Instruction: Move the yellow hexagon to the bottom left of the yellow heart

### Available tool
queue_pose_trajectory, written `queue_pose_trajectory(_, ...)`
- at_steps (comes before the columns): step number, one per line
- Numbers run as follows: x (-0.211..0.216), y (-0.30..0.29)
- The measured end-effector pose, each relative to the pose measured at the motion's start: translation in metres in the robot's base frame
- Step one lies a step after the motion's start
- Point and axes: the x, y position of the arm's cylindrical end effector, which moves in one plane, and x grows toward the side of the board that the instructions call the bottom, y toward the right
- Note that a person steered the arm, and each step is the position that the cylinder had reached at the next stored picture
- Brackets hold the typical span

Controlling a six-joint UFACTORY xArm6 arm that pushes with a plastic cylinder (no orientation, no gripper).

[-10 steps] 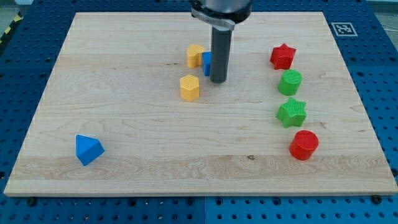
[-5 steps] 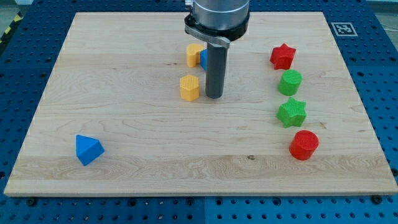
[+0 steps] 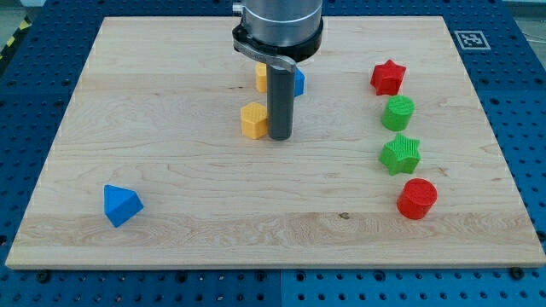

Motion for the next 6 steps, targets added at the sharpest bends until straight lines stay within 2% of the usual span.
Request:
queue_pose_trajectory(2,-0.028,-0.018)
queue_pose_trajectory(6,-0.029,-0.039)
